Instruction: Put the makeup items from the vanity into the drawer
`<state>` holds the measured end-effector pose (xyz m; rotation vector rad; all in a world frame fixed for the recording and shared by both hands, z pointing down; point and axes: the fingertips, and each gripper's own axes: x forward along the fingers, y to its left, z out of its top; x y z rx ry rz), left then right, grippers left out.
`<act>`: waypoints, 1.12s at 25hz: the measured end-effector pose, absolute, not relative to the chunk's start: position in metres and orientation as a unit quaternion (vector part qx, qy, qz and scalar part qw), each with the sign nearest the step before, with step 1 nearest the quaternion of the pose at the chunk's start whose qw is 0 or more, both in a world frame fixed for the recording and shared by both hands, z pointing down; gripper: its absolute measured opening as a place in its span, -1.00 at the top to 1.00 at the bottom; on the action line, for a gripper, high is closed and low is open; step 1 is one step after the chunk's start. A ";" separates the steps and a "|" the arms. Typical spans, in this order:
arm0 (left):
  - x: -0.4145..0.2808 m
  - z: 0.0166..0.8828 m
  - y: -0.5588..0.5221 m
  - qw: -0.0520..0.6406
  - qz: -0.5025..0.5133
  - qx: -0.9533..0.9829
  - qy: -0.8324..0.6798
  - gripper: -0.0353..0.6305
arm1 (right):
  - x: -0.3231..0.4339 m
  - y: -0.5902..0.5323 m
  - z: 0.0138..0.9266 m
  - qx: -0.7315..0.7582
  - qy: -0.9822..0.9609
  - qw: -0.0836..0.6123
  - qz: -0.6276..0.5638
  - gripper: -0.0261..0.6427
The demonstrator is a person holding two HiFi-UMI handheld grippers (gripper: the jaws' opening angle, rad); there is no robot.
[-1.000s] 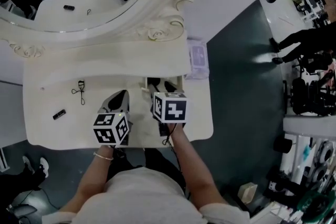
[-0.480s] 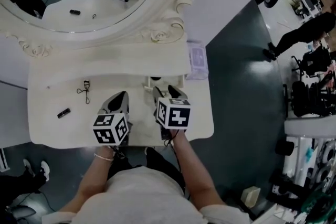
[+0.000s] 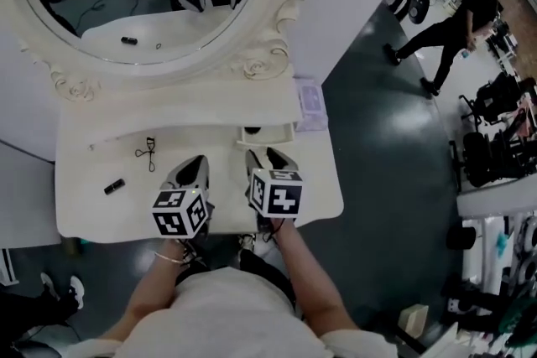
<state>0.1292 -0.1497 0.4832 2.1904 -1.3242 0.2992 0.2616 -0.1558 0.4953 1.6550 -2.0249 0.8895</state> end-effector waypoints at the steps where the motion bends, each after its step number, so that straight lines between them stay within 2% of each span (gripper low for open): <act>1: 0.128 0.481 -0.146 0.277 0.110 0.818 -0.492 0.88 | 0.259 -0.152 0.492 0.590 -0.721 0.186 0.312 0.37; 18: 0.098 0.456 -0.110 0.254 0.102 0.834 -0.479 0.88 | 0.211 -0.106 0.468 0.606 -0.728 0.158 0.278 0.82; 28: 0.091 0.450 -0.111 0.245 0.102 0.839 -0.476 0.88 | 0.207 -0.100 0.463 0.614 -0.727 0.148 0.269 0.86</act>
